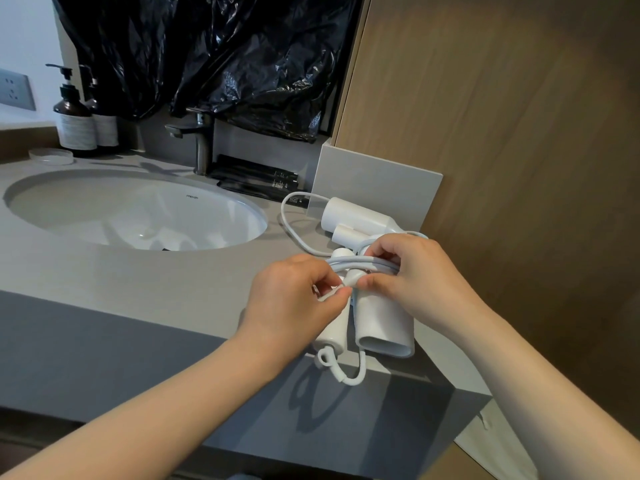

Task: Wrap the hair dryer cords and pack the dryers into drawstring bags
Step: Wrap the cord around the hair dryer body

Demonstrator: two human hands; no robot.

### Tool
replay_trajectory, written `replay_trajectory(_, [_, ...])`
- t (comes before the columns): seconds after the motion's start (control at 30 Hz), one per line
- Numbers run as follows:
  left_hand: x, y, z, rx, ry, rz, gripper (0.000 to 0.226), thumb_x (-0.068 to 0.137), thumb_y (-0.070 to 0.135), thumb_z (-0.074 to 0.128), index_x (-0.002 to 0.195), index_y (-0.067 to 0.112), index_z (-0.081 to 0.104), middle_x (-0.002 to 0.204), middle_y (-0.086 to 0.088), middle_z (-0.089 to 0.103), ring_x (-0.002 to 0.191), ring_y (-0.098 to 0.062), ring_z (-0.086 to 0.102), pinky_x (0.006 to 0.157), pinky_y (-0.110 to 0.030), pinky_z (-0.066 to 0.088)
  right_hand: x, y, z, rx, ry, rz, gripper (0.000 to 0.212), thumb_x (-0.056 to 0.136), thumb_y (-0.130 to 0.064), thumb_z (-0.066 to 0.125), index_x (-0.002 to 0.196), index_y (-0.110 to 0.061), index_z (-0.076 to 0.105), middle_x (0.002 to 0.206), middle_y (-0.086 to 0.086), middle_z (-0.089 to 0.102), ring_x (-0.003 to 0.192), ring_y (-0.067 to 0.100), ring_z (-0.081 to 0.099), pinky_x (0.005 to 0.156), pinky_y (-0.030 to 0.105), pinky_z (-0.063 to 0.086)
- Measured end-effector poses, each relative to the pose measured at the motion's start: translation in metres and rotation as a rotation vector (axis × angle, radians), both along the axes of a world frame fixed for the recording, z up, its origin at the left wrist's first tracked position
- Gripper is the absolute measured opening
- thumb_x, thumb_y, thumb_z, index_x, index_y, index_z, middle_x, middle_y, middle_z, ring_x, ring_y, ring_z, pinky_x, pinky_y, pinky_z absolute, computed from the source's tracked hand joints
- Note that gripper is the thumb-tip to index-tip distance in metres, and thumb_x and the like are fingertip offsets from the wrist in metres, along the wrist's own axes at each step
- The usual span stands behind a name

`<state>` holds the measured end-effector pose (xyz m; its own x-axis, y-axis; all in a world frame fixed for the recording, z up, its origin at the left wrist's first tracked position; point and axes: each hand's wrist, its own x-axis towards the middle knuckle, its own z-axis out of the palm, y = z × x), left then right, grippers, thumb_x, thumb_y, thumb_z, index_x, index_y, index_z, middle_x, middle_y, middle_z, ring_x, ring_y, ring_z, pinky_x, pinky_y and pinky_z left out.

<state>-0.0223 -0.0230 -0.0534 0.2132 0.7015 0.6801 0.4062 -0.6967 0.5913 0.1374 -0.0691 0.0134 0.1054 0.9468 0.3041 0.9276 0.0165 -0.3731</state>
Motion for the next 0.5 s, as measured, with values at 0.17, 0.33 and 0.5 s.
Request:
replay_trajectory(0.17, [0.004, 0.006, 0.005, -0.025, -0.011, -0.02, 0.01, 0.07, 0.026, 0.081, 0.068, 0.02, 0.073, 0.063, 0.011, 0.061, 0.056, -0.007, 0.051, 0.056, -0.023, 0.043, 0.001, 0.004, -0.004, 0.011, 0.01, -0.049, 0.018, 0.08, -0.037, 0.075, 0.088, -0.03, 0.061, 0.093, -0.012, 0.061, 0.08, 0.009, 0.056, 0.066, 0.022, 0.05])
replay_trajectory(0.33, [0.013, 0.009, 0.003, 0.046, -0.024, -0.013, 0.014, 0.07, 0.027, 0.079, 0.066, 0.017, 0.07, 0.064, 0.007, 0.062, 0.055, -0.01, 0.049, 0.053, -0.026, 0.045, 0.005, 0.005, -0.005, 0.018, 0.05, -0.043, 0.018, 0.081, -0.035, 0.074, 0.087, -0.029, 0.058, 0.09, -0.013, 0.058, 0.078, 0.006, 0.054, 0.059, 0.016, 0.039])
replay_trajectory(0.5, [0.017, 0.011, 0.004, 0.153, 0.017, 0.029, 0.017, 0.068, 0.027, 0.076, 0.062, 0.017, 0.063, 0.061, 0.004, 0.061, 0.051, -0.015, 0.054, 0.046, -0.028, 0.046, 0.006, 0.007, -0.003, 0.035, 0.108, -0.035, 0.018, 0.079, -0.033, 0.076, 0.081, -0.028, 0.059, 0.084, -0.015, 0.057, 0.079, 0.008, 0.056, 0.059, 0.019, 0.04])
